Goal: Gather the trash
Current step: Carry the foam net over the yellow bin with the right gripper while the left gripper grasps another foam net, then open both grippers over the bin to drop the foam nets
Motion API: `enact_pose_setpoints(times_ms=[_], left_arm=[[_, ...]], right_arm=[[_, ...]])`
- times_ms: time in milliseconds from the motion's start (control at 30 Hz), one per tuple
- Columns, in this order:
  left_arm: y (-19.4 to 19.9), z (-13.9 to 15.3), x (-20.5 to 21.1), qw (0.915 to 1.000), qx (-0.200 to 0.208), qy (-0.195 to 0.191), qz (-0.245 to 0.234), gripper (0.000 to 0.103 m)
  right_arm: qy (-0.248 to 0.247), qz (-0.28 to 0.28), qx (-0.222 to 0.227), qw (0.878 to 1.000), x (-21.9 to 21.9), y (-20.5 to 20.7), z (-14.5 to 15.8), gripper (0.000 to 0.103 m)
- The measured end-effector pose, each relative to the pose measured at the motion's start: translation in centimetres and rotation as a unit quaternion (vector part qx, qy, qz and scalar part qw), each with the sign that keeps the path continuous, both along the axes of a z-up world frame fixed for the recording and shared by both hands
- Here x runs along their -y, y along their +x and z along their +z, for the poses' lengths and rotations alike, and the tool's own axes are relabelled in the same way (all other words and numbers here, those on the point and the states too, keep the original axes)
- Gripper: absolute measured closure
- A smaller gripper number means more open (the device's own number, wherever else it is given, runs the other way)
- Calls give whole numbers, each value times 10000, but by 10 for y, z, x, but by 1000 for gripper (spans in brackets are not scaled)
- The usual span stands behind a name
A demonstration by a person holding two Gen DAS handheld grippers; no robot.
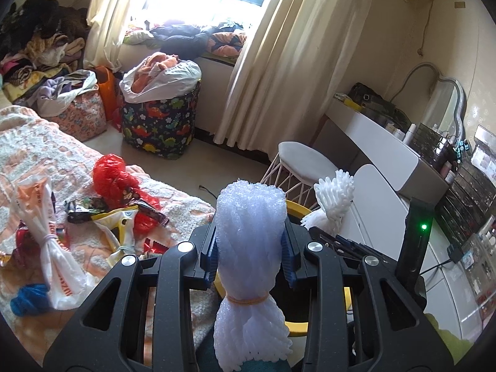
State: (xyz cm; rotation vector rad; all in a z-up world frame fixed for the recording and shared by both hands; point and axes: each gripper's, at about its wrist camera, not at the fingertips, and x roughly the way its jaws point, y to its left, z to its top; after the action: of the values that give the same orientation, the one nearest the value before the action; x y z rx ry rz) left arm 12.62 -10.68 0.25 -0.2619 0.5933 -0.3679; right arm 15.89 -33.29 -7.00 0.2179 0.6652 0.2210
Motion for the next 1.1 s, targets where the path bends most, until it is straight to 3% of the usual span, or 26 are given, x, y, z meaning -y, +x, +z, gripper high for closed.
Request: enact_pose_setpoints(times_ms=[733, 833, 933, 1100], left_arm=[[41, -20, 47, 9999, -31, 95, -136, 77], [44, -23, 50, 9998, -60, 49, -173, 76], [45, -25, 53, 9997, -60, 39, -227, 67], [43, -27, 49, 9998, -54, -3, -193, 34]], right_arm=[[259, -531, -483, 9971, 43, 14, -31, 81], [281, -618, -494, 9965, 46, 15, -33, 69], [266, -662, -468, 9964, 48, 14, -33, 59], [236, -675, -404, 9966, 48, 13, -31, 45]])
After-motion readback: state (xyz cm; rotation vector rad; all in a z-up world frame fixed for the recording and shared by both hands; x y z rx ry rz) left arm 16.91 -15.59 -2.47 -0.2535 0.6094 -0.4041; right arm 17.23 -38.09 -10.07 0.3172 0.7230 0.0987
